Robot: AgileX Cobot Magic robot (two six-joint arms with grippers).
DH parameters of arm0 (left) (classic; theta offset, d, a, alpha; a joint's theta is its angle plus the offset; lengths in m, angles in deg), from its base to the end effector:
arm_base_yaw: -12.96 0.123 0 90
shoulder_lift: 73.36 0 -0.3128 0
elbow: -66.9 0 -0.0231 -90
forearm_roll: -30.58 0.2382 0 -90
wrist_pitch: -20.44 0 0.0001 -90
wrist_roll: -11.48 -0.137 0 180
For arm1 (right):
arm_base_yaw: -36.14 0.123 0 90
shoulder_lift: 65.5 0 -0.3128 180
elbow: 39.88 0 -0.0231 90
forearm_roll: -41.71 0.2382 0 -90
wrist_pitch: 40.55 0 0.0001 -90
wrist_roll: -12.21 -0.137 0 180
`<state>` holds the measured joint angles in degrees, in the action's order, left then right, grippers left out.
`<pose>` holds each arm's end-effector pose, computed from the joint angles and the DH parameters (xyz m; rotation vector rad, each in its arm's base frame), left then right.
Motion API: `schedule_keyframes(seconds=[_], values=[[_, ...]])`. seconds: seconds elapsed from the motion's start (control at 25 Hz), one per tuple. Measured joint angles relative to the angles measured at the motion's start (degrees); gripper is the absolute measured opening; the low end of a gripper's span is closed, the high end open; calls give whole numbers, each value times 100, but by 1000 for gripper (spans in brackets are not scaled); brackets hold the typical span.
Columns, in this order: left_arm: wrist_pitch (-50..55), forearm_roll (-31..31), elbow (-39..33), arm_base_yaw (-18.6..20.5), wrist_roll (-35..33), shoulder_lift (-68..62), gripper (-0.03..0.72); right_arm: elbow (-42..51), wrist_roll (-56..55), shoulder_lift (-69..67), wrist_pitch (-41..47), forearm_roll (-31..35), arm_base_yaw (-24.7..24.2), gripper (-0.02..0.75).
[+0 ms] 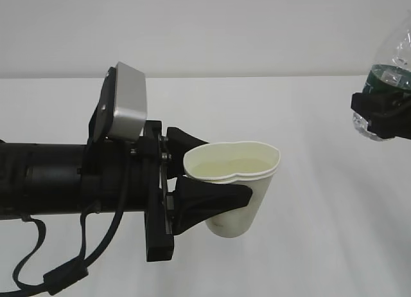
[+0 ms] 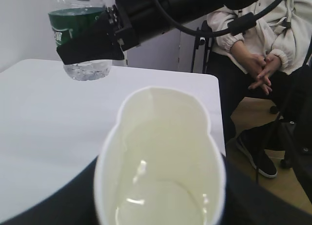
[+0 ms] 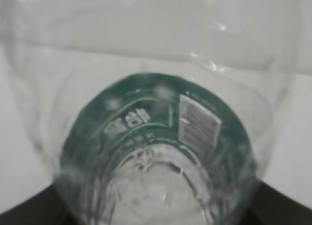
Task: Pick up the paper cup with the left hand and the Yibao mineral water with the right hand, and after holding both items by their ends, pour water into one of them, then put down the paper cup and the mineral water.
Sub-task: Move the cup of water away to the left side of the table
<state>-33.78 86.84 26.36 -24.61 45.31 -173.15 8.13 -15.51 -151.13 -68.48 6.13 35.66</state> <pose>0.1987 -0.2694 0.2403 1.1839 1.4255 -1.0318 0.2884 0.0349 0.2414 -0.2525 1.9001 0.2062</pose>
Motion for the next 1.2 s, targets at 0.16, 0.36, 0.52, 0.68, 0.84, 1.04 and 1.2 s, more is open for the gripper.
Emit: schedule_keyframes(seconds=[0.16, 0.36, 0.52, 0.68, 0.84, 1.04, 1.2], values=[[0, 0, 0, 0, 0, 0, 373, 38, 318, 41, 0, 478, 0, 435], [0, -12, 0, 0, 0, 0, 373, 51, 915, 46, 47, 1127, 0, 415], [0, -12, 0, 0, 0, 0, 373, 51, 1241, 46, 47, 1294, 0, 411], [0, -12, 0, 0, 0, 0, 373, 51, 1596, 46, 59, 1460, 0, 410], [0, -12, 0, 0, 0, 0, 373, 51, 1748, 46, 69, 1496, 0, 407], [0, -12, 0, 0, 0, 0, 373, 51, 1790, 46, 80, 1496, 0, 406], [0, -23, 0, 0, 0, 0, 373, 51, 1790, 46, 80, 1496, 0, 405]])
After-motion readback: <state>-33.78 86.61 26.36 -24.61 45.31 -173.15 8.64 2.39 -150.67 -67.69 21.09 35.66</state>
